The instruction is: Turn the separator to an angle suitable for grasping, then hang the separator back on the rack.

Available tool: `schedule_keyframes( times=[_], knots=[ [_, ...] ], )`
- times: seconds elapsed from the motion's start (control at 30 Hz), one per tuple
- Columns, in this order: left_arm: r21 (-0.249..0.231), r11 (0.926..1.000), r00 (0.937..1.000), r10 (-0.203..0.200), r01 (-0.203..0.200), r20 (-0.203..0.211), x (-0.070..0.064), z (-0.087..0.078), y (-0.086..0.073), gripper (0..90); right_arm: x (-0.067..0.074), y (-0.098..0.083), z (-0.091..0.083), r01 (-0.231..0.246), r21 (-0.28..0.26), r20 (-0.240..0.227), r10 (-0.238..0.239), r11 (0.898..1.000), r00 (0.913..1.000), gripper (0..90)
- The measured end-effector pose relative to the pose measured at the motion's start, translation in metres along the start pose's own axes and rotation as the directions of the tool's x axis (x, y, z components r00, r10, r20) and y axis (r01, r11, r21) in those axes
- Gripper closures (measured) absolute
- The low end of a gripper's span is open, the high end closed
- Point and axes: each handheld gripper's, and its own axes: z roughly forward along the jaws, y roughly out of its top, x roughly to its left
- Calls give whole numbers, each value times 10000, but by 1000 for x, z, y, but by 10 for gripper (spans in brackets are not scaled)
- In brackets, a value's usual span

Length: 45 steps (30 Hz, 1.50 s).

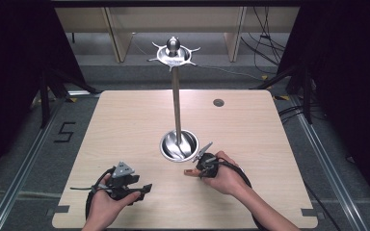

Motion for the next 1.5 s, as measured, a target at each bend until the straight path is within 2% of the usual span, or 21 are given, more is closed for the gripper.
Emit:
schedule_keyframes(
  times=[0.03,0.13,0.2,0.33,0.4,0.47,0.57,0.6,0.77,1.0,1.07,1.13,1.17,1.2,1.23,1.27,1.3,1.37,1.4,1.43,1.5],
  knots=[
    [-74,10000,10000,-49,49,-21,-1,1,0,385,0,0,0,-321,29,30,321,9995,9995,900],
    [-376,9986,9992,-379,375,-95,-3,3,0,385,-8,0,1,-363,-53,110,364,9993,9993,883],
    [-101,9999,9999,-98,99,40,-1,0,0,386,-7,-1,0,-490,-94,140,491,9988,9987,876],
    [-368,9985,9992,-411,410,-29,-3,3,0,386,-9,1,-8,-204,-346,134,209,9992,9997,830],
    [-127,9998,9999,-153,153,35,-1,2,1,386,-10,1,-13,-29,-408,136,35,9992,9999,791],
    [-120,9998,9998,-179,180,55,-1,2,1,386,-14,1,-19,413,-658,406,-386,9970,9984,711],
    [-86,9998,9999,-166,166,11,-1,2,0,386,-17,1,-24,675,-682,575,-637,9954,9963,656],
    [-258,9990,9993,-362,360,-56,-2,4,0,386,-18,1,-26,746,-671,611,-705,9950,9956,637],
    [-127,9993,9994,-356,357,20,-2,2,-1,386,-27,3,-32,1568,-393,810,-1532,9869,9849,558],
    [147,9999,10000,-49,49,9,2,0,-1,386,-33,12,-32,1992,132,732,-1996,9799,9771,547],
    [-197,9993,9995,-304,302,-82,-1,0,-1,386,-35,15,-31,2256,442,442,-2275,9732,9728,542],
    [-220,9988,9990,-446,448,57,-2,0,0,385,-35,18,-29,2319,469,488,-2341,9716,9710,542],
    [37,9999,9999,-108,107,62,0,-2,0,385,-34,20,-29,2362,560,458,-2388,9701,9700,542],
    [-16,9999,9999,-133,134,40,-1,-1,0,385,-32,21,-28,2272,637,482,-2304,9718,9719,542],
    [100,9999,10000,-14,13,31,0,-1,0,385,-33,23,-26,2787,675,392,-2817,9580,9587,542],
    [154,9999,10000,44,-45,44,1,0,0,386,-32,23,-26,2556,843,345,-2592,9631,9652,542],
    [149,9999,10000,38,-39,55,1,0,0,385,-31,24,-23,2640,1091,363,-2693,9583,9624,542],
    [12,9999,9999,-115,115,68,0,1,0,385,-35,26,-19,3280,1317,291,-3344,9354,9420,547],
    [-60,9999,9999,-110,110,57,0,0,-1,385,-35,26,-18,3324,1437,205,-3386,9321,9407,548],
    [-60,9999,9999,-110,110,57,0,0,-1,385,-33,27,-18,3118,1498,235,-3186,9383,9476,550],
    [-92,9998,9998,-181,181,34,0,0,-1,385,-33,28,-17,3129,1550,234,-3201,9371,9471,550]
  ],
)
